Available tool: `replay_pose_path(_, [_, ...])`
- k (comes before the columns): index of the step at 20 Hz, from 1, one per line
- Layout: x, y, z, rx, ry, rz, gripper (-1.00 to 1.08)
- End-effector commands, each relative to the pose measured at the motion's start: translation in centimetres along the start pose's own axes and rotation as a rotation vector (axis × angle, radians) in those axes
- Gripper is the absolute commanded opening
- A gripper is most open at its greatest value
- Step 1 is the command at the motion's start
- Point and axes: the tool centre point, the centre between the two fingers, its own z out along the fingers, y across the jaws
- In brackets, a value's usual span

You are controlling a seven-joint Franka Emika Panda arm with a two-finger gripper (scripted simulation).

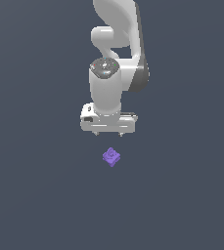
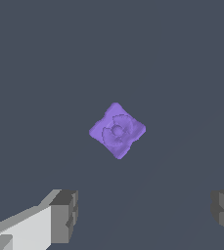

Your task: Pick up the object and move it to a goal position.

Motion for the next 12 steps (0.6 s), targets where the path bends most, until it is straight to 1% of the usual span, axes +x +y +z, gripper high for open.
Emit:
replay_pose_path(1, [0.00, 0.00, 0.00, 0.000, 0.000, 0.000, 1.00])
replay_pose_path(8, [-0.76, -0.52, 0.30, 0.013, -0.028, -0.016, 1.00])
replay_pose_path(12, [-0.91, -0.59, 0.28, 0.015, -0.031, -0.024, 1.00])
